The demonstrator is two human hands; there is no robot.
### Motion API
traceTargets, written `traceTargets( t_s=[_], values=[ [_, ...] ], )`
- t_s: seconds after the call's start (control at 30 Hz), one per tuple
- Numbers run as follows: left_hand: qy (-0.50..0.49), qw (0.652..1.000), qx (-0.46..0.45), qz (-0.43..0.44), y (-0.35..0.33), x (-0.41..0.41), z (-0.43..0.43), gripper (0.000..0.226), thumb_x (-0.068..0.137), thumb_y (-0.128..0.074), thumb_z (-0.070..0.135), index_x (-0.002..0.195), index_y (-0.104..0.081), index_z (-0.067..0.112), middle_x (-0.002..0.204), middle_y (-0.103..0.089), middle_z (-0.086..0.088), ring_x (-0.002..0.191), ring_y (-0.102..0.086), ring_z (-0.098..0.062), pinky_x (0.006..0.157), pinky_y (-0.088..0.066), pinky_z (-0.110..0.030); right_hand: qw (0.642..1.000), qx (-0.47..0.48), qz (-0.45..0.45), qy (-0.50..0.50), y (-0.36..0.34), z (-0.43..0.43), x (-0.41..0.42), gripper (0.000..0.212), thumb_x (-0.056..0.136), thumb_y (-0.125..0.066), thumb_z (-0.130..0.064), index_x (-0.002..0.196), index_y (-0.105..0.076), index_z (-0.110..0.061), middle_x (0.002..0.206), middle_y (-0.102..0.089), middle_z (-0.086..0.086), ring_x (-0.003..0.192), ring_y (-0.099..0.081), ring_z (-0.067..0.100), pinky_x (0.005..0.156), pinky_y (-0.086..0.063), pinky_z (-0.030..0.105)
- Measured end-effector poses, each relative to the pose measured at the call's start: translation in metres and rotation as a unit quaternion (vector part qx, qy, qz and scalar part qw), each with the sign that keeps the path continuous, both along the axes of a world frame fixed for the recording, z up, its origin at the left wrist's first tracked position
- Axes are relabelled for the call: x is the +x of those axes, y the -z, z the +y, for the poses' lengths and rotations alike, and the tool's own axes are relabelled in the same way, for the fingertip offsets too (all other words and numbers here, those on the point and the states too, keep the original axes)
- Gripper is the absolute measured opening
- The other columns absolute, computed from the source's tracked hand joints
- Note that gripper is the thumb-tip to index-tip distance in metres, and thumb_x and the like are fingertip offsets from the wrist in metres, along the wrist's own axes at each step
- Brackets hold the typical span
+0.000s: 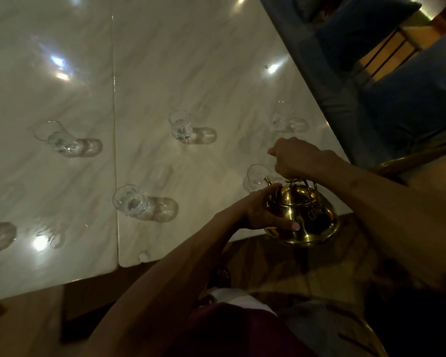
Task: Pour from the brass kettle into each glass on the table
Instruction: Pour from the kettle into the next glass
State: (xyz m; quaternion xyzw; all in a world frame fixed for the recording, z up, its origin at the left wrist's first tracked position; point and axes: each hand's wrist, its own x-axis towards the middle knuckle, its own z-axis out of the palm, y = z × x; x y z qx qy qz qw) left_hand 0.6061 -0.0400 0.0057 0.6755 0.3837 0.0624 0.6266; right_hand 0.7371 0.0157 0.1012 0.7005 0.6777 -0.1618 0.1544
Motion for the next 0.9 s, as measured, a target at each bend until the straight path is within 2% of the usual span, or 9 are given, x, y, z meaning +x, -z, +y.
traceTargets(
  t_s=[0.1, 0.23, 0.37, 0.47, 0.57, 0.67, 0.83, 0.9],
  values=[
    [-0.001, 1.000, -0.001, -0.012, 0.000, 0.000, -0.002, 0.095, 0.077, -0.093, 0.038, 0.157, -0.041, 0.030, 0.155, -0.052, 0.004, 0.145, -0.047, -0.019, 0.113, -0.042, -0.039, 1.000, 0.000, 0.004, -0.001, -0.002, -0.001, 0.000, 0.046, 0.086, -0.057, -0.013, 0.132, -0.052, -0.012, 0.129, -0.056, 0.013, 0.109, -0.059, 0.029, 0.089, -0.052, 0.039],
    [-0.001, 1.000, 0.007, -0.019, 0.000, 0.000, -0.002, 0.094, 0.078, -0.092, 0.038, 0.157, -0.041, 0.030, 0.155, -0.052, 0.004, 0.146, -0.046, -0.020, 0.116, -0.042, -0.043, 1.000, 0.001, -0.003, -0.004, -0.003, -0.002, -0.001, 0.046, 0.087, -0.058, -0.014, 0.132, -0.051, -0.011, 0.129, -0.057, 0.013, 0.109, -0.059, 0.029, 0.090, -0.052, 0.040],
    [-0.003, 1.000, 0.008, -0.027, -0.002, 0.000, -0.002, 0.091, 0.079, -0.092, 0.033, 0.156, -0.043, 0.029, 0.155, -0.053, 0.003, 0.145, -0.046, -0.019, 0.108, -0.040, -0.033, 1.000, 0.004, -0.008, -0.005, -0.003, -0.002, 0.000, 0.046, 0.087, -0.058, -0.015, 0.132, -0.051, -0.012, 0.129, -0.056, 0.012, 0.110, -0.058, 0.029, 0.088, -0.051, 0.038],
    [-0.002, 1.000, 0.008, -0.029, 0.000, 0.000, -0.003, 0.094, 0.078, -0.092, 0.036, 0.157, -0.042, 0.030, 0.156, -0.051, 0.004, 0.147, -0.045, -0.020, 0.111, -0.041, -0.036, 1.000, 0.004, -0.007, -0.010, -0.004, -0.004, -0.001, 0.045, 0.087, -0.058, -0.016, 0.131, -0.052, -0.013, 0.128, -0.056, 0.011, 0.109, -0.058, 0.028, 0.088, -0.052, 0.038],
    [0.000, 1.000, 0.007, -0.021, 0.002, 0.001, -0.003, 0.101, 0.074, -0.093, 0.044, 0.159, -0.038, 0.034, 0.159, -0.048, 0.004, 0.150, -0.042, -0.022, 0.119, -0.040, -0.047, 1.000, 0.005, -0.007, -0.007, -0.006, -0.005, -0.001, 0.045, 0.087, -0.058, -0.015, 0.131, -0.052, -0.013, 0.128, -0.056, 0.011, 0.109, -0.058, 0.028, 0.088, -0.052, 0.039],
    [0.003, 1.000, 0.009, -0.017, 0.003, 0.002, -0.003, 0.107, 0.067, -0.092, 0.055, 0.158, -0.038, 0.037, 0.159, -0.049, 0.006, 0.150, -0.042, -0.022, 0.119, -0.040, -0.049, 1.000, 0.005, -0.005, -0.003, -0.008, -0.007, -0.001, 0.045, 0.086, -0.058, -0.014, 0.131, -0.052, -0.013, 0.128, -0.056, 0.012, 0.109, -0.058, 0.029, 0.089, -0.051, 0.040],
    [0.001, 1.000, 0.010, -0.026, 0.003, 0.002, -0.005, 0.093, 0.076, -0.093, 0.041, 0.154, -0.044, 0.034, 0.154, -0.054, 0.006, 0.145, -0.047, -0.020, 0.113, -0.043, -0.042, 1.000, 0.005, -0.003, 0.006, -0.010, -0.010, -0.002, 0.046, 0.087, -0.058, -0.013, 0.133, -0.051, -0.012, 0.131, -0.054, 0.013, 0.112, -0.056, 0.029, 0.091, -0.050, 0.040],
    [0.000, 1.000, 0.009, -0.023, 0.002, 0.003, -0.006, 0.095, 0.074, -0.093, 0.044, 0.155, -0.043, 0.034, 0.154, -0.054, 0.006, 0.145, -0.047, -0.020, 0.114, -0.043, -0.043, 1.000, 0.003, 0.000, 0.008, -0.010, -0.011, -0.002, 0.046, 0.087, -0.057, -0.012, 0.133, -0.050, -0.011, 0.130, -0.054, 0.013, 0.112, -0.056, 0.029, 0.092, -0.050, 0.041]
  ],
)
